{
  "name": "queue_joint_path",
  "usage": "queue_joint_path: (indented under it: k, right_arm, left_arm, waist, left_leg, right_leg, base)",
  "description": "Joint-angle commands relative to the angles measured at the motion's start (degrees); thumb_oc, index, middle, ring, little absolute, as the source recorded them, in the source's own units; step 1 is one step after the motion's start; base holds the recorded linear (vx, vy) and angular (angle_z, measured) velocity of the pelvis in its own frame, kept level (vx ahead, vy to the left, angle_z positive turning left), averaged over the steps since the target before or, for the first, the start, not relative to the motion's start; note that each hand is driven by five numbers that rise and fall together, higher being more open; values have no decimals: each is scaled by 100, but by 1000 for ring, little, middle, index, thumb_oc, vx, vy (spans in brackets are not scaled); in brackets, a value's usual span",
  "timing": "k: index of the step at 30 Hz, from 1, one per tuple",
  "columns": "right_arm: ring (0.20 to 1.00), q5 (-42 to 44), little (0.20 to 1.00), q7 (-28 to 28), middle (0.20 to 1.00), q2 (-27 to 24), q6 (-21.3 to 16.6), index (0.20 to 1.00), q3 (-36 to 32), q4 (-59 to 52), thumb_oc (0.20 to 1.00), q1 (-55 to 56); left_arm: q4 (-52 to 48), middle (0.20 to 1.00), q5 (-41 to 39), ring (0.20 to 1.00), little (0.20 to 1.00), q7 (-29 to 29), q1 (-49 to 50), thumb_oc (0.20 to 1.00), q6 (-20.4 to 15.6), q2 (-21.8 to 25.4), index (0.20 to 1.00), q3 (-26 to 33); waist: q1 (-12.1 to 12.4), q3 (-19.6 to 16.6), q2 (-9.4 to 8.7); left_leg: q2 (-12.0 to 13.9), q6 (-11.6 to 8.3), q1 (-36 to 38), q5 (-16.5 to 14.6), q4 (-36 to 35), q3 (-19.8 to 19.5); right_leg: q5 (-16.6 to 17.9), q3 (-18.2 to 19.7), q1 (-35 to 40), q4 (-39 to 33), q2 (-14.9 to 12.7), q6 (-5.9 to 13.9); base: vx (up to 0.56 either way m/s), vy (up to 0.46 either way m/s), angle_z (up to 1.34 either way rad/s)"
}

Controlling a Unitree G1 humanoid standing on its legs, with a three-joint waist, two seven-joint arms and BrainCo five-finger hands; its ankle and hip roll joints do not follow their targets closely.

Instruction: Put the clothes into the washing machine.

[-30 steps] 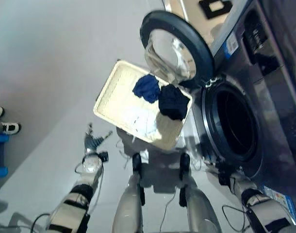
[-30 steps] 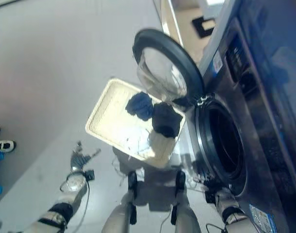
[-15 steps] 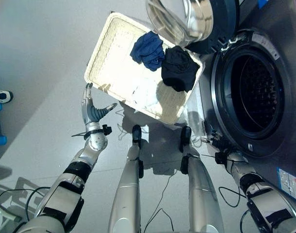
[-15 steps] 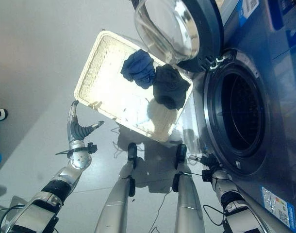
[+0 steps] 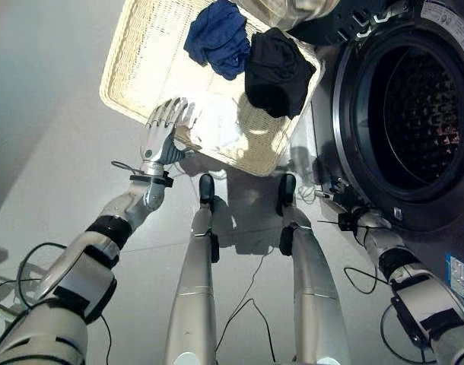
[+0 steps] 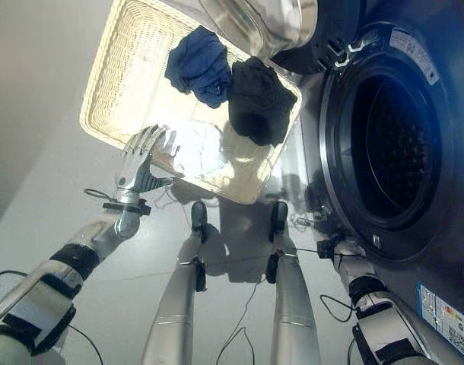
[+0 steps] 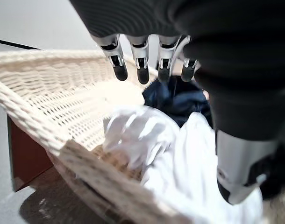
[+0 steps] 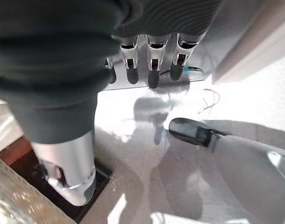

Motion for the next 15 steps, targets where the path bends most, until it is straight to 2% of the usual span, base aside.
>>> queue_joint_path:
  k: [1, 8, 15]
  right_arm:
    - [1000, 297, 1000, 88, 1000, -324, -203, 1000, 233, -129, 1000, 175]
    - [1000, 431, 1000, 92, 1000, -353, -285, 1000, 421, -90, 1000, 14]
    - [1000, 486, 1000, -14, 1000, -315, -208, 1000, 533, -209, 1000, -127]
  left_arm:
    - [96, 1000, 50, 1000, 1000, 172, -257, 1000, 123, 156, 1000, 166]
    - [450, 1000, -21, 1000, 1000, 588, -721, 1000, 333, 144, 1000, 9]
    - [656, 1000, -68, 1000, 1000, 631, -1104, 1000, 469, 85, 1000, -22]
  waist:
    - [-37, -133, -44]
    - [-112, -133, -57]
    - [-176, -133, -117]
  left_leg:
    - [-226, 303, -337, -205, 680, -85]
    - [-228, 254, -511, -192, 730, -75]
    - [-231, 234, -635, -206, 794, -82]
  right_leg:
    - [503, 63, 14, -270, 232, 271]
    - [469, 66, -159, -196, 274, 253]
    - [448, 85, -291, -119, 319, 234]
  base:
    - [-1, 22, -7]
    - [0, 2, 0]
    - [0, 0, 0]
